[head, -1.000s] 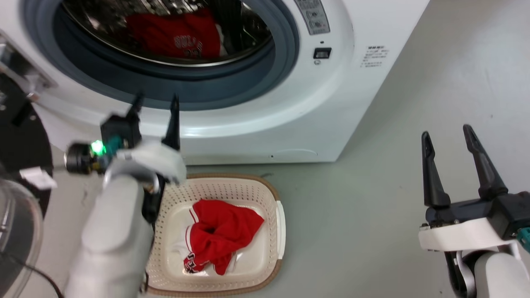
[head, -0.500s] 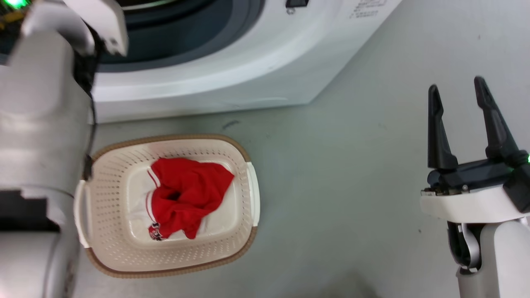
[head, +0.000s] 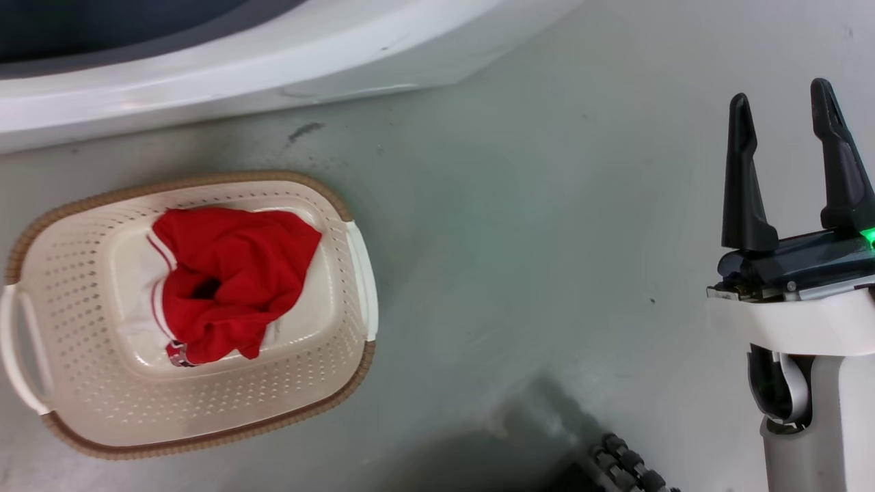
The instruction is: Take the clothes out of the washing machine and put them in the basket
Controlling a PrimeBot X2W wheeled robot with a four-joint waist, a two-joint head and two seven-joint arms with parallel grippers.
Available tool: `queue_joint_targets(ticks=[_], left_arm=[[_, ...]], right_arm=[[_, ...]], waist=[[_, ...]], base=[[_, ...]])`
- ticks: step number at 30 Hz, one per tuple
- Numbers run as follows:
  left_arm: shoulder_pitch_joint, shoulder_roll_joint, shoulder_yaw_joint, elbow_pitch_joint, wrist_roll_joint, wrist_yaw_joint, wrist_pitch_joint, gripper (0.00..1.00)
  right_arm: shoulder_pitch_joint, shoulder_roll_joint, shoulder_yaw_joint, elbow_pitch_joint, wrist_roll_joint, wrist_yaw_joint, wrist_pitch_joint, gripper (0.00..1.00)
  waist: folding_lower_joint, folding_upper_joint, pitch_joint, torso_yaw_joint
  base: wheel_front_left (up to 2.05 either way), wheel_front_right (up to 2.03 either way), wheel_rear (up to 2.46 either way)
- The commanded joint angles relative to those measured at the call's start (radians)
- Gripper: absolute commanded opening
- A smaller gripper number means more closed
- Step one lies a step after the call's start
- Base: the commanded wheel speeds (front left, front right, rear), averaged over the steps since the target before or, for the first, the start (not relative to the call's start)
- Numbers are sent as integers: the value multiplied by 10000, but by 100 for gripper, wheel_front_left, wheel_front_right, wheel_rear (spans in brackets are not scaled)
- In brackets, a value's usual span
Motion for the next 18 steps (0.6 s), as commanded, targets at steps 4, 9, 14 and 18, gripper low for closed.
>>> queue_joint_targets(ticks=[4,9,14,18], left_arm=[[-679,266,-100,415,-39,-89,979,100],[-1252,454,-299,672,13,-122,2011,100],[-1141,467,-536,797,96,-58,2384,100],[-999,581,-606,929,61,10,2349,100]], right_arm=[[-155,16,-43,-119,161,-9,-20,100],[-70,16,41,-206,218,-10,-20,100],[-159,16,-11,-245,286,-10,-20,100],[-163,16,-54,-285,302,-9,-20,100]], waist=[[-2,0,523,-427],[-2,0,747,-628],[-2,0,976,-669],[-2,0,1112,-680]], base=[[0,0,0],[0,0,0],[0,0,0],[0,0,0]])
